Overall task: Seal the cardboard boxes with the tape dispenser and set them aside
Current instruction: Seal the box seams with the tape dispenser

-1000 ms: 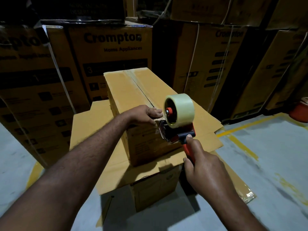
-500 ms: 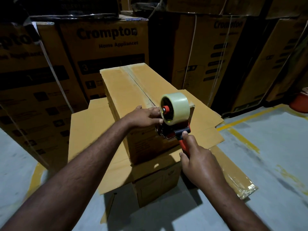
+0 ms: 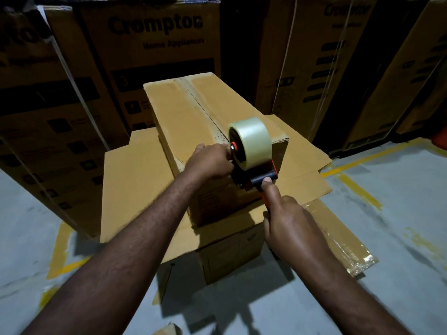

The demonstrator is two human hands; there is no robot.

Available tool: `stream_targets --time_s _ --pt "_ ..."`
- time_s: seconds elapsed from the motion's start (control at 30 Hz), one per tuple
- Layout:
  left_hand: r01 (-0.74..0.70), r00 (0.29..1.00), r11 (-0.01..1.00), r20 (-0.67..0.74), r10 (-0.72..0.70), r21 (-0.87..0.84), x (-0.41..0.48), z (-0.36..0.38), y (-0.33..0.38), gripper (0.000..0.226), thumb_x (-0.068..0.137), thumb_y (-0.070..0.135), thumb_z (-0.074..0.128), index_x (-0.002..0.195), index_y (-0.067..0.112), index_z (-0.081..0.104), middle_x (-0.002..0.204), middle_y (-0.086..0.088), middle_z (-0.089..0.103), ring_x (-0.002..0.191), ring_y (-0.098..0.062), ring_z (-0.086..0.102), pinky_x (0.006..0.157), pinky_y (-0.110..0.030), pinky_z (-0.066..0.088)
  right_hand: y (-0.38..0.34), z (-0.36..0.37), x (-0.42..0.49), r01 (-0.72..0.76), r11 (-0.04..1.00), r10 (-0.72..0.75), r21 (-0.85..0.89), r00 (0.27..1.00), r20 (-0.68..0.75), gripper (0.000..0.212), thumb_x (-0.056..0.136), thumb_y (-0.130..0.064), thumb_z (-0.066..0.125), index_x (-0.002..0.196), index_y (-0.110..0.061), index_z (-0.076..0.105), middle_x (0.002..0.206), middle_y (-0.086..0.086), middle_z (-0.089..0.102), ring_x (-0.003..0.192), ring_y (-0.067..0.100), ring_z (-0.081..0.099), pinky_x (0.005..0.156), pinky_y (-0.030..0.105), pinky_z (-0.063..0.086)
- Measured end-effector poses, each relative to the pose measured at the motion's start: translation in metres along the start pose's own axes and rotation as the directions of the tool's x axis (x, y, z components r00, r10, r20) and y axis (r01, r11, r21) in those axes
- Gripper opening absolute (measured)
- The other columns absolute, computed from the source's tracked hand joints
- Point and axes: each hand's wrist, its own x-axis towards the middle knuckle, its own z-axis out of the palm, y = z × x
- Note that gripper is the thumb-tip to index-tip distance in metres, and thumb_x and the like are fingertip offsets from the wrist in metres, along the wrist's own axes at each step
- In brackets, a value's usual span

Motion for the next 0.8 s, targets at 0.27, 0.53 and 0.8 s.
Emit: stream_targets --time_s 0.27,0.53,0.8 --pt "-0.017 0.997 0.999 -0.07 0.015 -0.037 -0.01 0.005 0.004 0.032 0.096 0.023 0.058 0.126 0.03 0.069 0.133 0.005 0.066 0.126 -0.023 0.053 0.122 -0.05 0.021 -0.008 0.006 -0.007 -0.04 0.966 0.049 0.255 0.998 -0.029 0.052 0.1 -0.027 0.057 0.14 -0.036 0.024 0.094 -0.005 0.048 0.063 -0.003 0.042 0.049 0.009 0.033" --pt "-0.021 0.993 1.0 -0.113 0.021 -0.001 -0.014 0.018 0.014 0.028 0.096 0.036 0.061 0.121 0.031 0.071 0.124 0.003 0.068 0.118 -0.021 0.059 0.121 -0.055 0.013 -0.005 0.024 -0.028 -0.116 0.908 0.143 0.403 0.989 -0.038 0.057 0.1 -0.026 0.058 0.144 -0.038 0.025 0.131 0.01 0.06 0.103 0.023 0.066 0.067 0.026 0.055" --pt "0.014 0.981 1.0 -0.192 -0.018 -0.021 -0.02 0.019 0.019 0.019 0.096 0.032 0.061 0.11 0.03 0.074 0.118 0.005 0.071 0.113 -0.02 0.062 0.121 -0.059 0.013 0.003 0.009 -0.01 -0.158 0.868 0.161 0.471 0.986 0.034 0.057 0.099 -0.031 0.059 0.144 -0.045 0.026 0.144 0.008 0.049 0.101 0.021 0.063 0.054 0.018 0.048"
